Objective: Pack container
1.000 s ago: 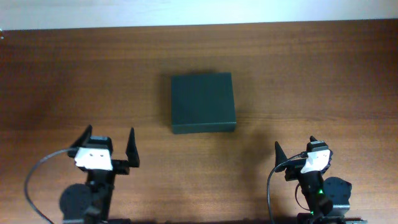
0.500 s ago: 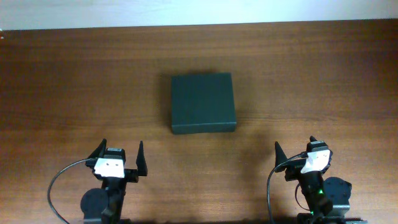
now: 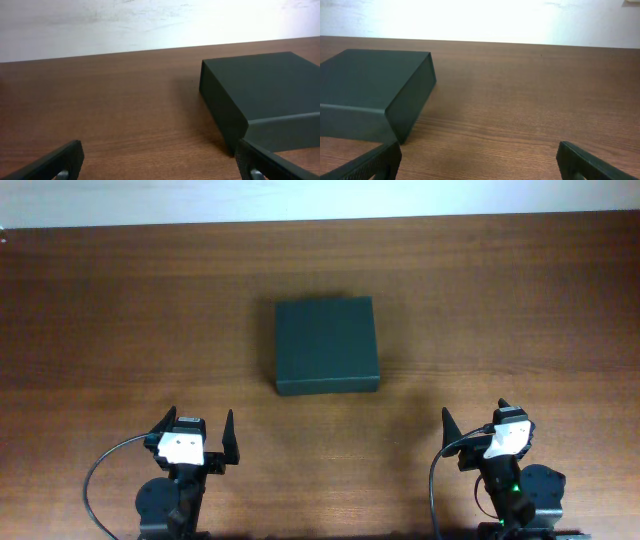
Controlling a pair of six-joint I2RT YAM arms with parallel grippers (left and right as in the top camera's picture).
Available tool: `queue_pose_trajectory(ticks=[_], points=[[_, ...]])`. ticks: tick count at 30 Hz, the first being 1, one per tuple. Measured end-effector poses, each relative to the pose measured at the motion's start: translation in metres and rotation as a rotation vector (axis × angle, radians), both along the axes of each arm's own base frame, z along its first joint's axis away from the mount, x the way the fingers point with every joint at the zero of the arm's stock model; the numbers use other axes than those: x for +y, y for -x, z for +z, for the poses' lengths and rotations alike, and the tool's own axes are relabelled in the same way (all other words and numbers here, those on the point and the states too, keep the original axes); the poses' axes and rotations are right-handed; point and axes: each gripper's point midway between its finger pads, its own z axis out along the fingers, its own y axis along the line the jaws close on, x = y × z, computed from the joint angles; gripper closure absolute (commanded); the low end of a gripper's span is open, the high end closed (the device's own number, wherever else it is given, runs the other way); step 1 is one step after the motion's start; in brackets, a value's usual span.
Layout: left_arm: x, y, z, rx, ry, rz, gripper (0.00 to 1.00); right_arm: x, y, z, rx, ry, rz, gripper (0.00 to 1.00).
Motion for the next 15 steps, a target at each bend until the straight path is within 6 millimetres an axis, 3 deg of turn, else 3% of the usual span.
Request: queue_pose_trajectory(ticks=[15], points=[[0.0001, 0.0000, 0.0000, 0.000, 0.000, 0.000, 0.01, 0.0000, 0.0000, 0.0000, 0.000, 0.000, 0.000, 0.01]])
